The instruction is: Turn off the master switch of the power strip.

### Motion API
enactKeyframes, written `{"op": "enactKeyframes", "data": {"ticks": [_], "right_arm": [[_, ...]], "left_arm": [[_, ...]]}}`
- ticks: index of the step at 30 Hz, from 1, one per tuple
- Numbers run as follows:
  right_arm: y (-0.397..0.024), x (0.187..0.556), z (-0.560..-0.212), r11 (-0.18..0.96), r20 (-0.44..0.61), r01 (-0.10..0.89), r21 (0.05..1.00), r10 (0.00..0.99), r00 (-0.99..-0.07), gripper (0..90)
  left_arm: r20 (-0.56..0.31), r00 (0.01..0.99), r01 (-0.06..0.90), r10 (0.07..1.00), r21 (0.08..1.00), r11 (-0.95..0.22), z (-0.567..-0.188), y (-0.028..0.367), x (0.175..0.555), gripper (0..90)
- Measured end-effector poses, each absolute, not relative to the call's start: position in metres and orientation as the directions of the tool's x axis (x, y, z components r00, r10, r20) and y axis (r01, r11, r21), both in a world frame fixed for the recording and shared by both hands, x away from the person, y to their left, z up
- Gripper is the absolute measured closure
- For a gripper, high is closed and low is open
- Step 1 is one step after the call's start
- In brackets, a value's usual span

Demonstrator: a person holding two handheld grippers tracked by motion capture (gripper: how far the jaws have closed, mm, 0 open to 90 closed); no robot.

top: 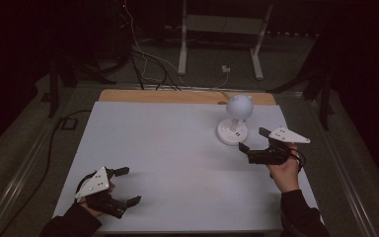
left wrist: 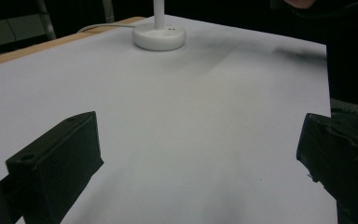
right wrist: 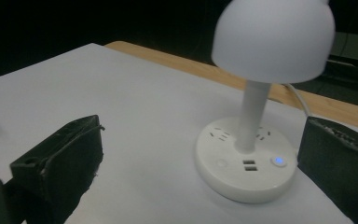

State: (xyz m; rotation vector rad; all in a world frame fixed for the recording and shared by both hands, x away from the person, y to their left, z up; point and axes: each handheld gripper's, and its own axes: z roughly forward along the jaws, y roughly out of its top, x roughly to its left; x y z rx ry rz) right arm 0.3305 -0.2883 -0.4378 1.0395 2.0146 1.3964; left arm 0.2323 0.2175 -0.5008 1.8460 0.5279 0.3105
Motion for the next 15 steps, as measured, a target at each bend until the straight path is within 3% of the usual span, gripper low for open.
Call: {"op": "enactKeyframes", "data": {"ticks": [15], "right_arm": [[-0.301, 0.363, -0.442, 0.176, 0.041, 0.351, 0.920, 0.846, -0.531, 0.3]], "left_arm": [[-0.054, 0.861, 0.208, 0.505, 0.945, -0.253, -0.500, 0.218, 0.233, 0.3]]}}
